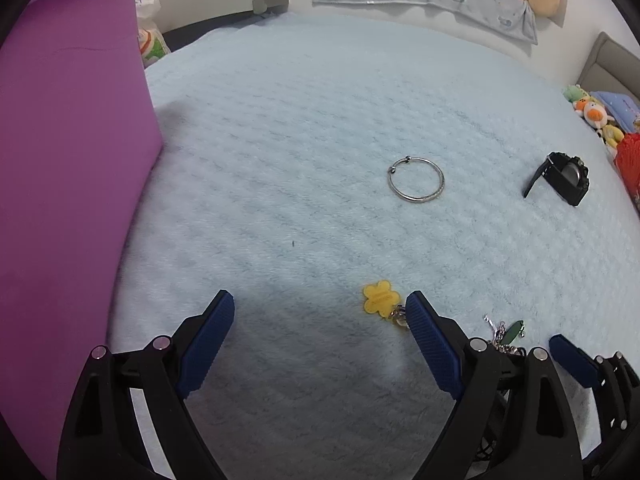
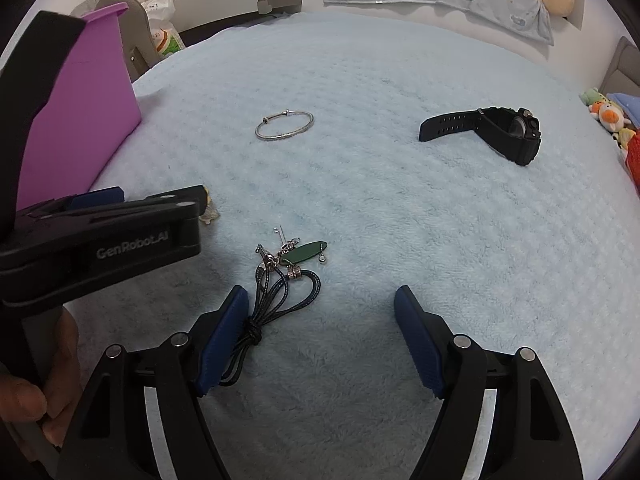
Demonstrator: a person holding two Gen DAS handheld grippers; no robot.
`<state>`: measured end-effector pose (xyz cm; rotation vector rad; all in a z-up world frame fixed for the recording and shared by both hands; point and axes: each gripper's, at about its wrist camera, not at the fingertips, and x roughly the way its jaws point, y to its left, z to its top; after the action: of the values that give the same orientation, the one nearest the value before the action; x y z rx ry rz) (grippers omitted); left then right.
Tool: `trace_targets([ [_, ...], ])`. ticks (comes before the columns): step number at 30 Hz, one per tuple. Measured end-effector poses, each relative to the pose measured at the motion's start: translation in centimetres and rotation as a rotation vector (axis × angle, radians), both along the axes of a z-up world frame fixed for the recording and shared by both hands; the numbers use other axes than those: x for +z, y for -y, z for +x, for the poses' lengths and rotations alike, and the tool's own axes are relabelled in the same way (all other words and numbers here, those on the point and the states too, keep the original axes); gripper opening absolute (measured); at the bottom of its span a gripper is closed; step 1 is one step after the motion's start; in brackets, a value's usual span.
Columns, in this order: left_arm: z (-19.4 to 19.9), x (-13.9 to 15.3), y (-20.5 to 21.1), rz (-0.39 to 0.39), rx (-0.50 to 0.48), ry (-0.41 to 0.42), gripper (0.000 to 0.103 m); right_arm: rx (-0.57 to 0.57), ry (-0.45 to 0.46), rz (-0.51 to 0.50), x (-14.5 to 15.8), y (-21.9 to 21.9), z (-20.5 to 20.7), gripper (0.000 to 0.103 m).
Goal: Organize jewelry
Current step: 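Close the right tool on the black cord necklace while the left tool grasps the yellow flower keychain, then lift and carry the cord necklace and flower keychain in both tools over the pink tub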
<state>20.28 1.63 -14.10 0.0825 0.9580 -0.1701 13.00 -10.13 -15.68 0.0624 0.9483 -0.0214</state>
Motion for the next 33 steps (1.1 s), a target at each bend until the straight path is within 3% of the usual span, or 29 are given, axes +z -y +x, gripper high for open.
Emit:
trace_targets([
  [5,0.5,-0.5,0.5,-0.032,-0.013,-0.020,0.086,0.005,0.003,-0.018,-0.1,0.0,0.2,0.072],
  [16,0.9,-1.6,1.5,0.024,-0.022,-0.011,0.086,0.014,0.010,-0.037,-0.2,-0.3,0.1,0.070],
  [19,0.4,-1.4,1.3,0.007,-0.013,-0.010,0.078,0.035,0.013,-0.047,-0.1,-0.8,0.0,0.062],
  [24,-0.4,-0.9,0.6,-0.023,-0.015,0.006,0.039,0.067,0.020,-0.065,0.0,-1.4,0.0,0.053],
  [26,-0.9,-0.8,0.9,-0.020,-0.032,0.016,0.030,0.078,0.023,-0.057,0.0,-1.5,-0.1,0.039],
  [27,-1.0,-0.8,0.9,-0.027,-0.040,0.016,0.020,0.088,0.024,-0.057,0.1,-1.8,-0.1,0.032],
  [31,-1.4,-0.5,0.8,-0.058,-0.038,0.007,0.013,0.134,0.024,-0.045,0.3,-2.4,-0.4,0.012],
  [33,-1.4,-0.2,0.3,-0.091,-0.035,-0.005,0.012,0.128,0.023,0.000,0.4,-1.8,-0.4,0.011],
])
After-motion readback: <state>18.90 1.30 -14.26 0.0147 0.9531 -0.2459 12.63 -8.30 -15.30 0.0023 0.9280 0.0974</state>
